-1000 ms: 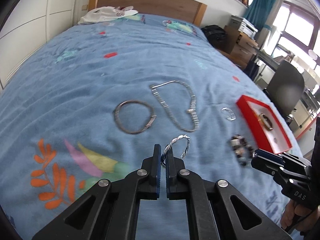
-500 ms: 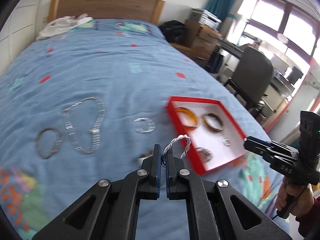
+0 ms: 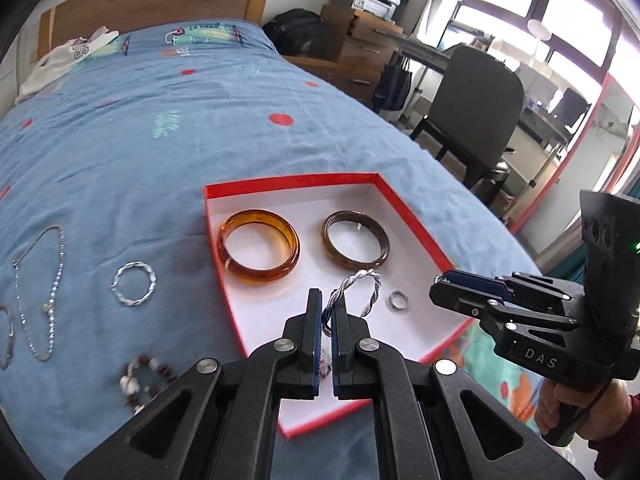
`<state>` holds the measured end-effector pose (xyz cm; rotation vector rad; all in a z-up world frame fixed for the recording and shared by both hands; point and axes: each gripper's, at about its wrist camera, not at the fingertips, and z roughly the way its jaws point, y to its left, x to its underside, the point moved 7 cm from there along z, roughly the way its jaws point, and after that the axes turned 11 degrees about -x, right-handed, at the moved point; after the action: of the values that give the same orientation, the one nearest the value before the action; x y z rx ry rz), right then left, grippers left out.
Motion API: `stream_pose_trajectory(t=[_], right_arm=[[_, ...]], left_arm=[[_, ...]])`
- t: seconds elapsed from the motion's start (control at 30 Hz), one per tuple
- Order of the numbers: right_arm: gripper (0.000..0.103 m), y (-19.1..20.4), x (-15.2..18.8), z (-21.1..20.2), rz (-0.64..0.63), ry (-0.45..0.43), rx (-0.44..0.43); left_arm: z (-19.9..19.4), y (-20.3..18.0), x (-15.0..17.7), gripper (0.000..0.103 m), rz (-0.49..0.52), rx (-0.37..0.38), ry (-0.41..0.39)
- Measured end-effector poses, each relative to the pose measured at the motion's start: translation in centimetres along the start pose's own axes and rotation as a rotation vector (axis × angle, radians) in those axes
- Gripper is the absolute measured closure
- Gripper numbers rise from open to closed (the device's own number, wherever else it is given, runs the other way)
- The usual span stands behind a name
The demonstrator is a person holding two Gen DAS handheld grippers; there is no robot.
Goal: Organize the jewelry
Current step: 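Carry the hoop and ring into the red box and open both tools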
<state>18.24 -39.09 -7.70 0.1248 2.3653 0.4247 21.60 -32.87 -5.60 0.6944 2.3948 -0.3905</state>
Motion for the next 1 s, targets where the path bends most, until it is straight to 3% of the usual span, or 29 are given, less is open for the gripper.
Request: stream_pose_trajectory(t=[0.47,1.0], right_arm=[[0.083,-2.4,-0.5,5.2,-0.008,0.134,0.029],[0.082,-2.5,0.5,6.2,-0.067,0.213,0.079]], left_arm=[[5.1,-0.8,1.6,0.099,0.052,-0.086,0.118],[6.2,-1.3,2.1,0.097,0.083,-0.131,0.149]])
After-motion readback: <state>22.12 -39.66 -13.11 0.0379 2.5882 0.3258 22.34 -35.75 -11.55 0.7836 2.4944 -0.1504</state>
